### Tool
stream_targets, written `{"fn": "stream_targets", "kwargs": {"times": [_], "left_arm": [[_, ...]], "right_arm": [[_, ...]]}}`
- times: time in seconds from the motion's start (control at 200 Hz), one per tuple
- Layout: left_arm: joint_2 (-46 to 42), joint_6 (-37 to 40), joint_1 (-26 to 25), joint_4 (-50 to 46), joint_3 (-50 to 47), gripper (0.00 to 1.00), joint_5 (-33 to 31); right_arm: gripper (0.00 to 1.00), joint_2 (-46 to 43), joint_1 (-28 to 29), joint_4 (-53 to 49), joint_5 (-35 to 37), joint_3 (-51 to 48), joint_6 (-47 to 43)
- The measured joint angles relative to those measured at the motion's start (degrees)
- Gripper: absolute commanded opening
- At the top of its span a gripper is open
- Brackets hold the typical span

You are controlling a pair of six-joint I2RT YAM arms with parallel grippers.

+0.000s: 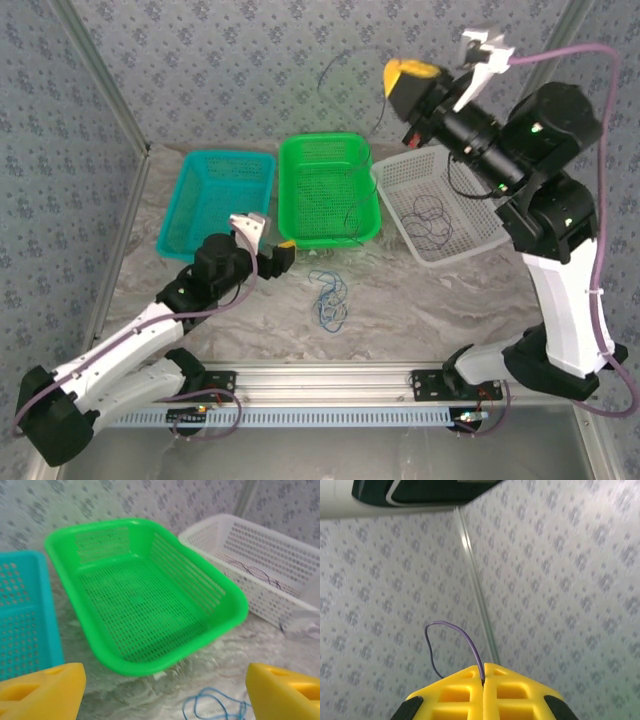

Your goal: Untangle the cables

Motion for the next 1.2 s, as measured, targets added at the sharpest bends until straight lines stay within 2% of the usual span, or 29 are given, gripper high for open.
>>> {"fn": "stream_targets", "kwargs": {"times": [0.14,0.26,0.495,0.715,0.994,1.199], "left_arm": [[0.37,-0.74,0.0,0.48,-0.11,0.84,0.68],[0.15,-0.9,0.0,0.68,-0.22,0.85,0.83],[-2.78,-1.62,0.0,0.35,-2.34,0.86,0.57],[-6.14,-2.43,0.0,-0.15,-4.52,0.86,-0.74],[-7.15,-3.23,0.0,-0.94,-5.51,0.87,-2.12],[-7.15,-3.26,0.0,-1.14,-5.53,0.88,-2.89]], "right_arm": [[0.0,3.37,-2.84,-2.6,1.53,9.33,-2.86],[0.0,4.22,-8.11,-5.42,3.72,11.1,-6.1],[0.0,5.27,-20.06,-9.88,8.15,3.23,-12.96],[0.0,7.15,-29.75,-10.6,8.02,-3.23,-14.69],[0.0,6.58,-31.32,-10.51,6.38,-3.32,-14.67],[0.0,6.54,-31.67,-10.21,5.4,1.07,-13.6]]}}
